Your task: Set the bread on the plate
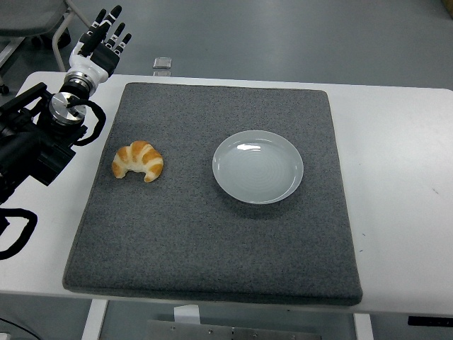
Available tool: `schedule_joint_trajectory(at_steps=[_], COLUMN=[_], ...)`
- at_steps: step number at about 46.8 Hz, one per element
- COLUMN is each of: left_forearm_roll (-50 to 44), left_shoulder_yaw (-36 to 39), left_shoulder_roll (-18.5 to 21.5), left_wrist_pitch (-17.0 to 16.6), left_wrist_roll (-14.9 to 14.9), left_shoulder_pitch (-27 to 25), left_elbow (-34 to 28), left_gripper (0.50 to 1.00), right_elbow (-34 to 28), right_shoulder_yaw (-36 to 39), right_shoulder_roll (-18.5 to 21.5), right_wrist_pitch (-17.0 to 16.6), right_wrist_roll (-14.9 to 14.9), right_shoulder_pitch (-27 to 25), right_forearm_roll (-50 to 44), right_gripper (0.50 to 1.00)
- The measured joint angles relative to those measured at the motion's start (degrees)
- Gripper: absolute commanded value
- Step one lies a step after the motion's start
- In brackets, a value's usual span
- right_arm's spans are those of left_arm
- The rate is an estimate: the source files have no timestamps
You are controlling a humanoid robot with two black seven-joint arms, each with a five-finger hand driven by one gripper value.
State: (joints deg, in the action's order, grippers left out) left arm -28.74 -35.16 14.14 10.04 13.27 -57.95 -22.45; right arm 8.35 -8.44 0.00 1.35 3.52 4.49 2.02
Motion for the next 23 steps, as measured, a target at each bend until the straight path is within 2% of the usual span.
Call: schedule_joint_trajectory(at_steps=[23], left_forearm_roll=[0.1], left_shoulder_yaw=[0.0], left_shoulder_roll=[0.3], left_wrist_pitch=[0.9], left_wrist_roll=[0.0], left_shoulder_pitch=[-0.1], left_elbow=[-0.1], left_gripper=[1.000], right_elbow=[0.0], right_shoulder_yaw=[0.0], right_shoulder_roll=[0.0], right_wrist_pitch=[0.0], right_wrist_roll=[0.0], right_shoulder_pitch=[0.0], right_forearm_roll=[0.0], right_gripper=[0.930])
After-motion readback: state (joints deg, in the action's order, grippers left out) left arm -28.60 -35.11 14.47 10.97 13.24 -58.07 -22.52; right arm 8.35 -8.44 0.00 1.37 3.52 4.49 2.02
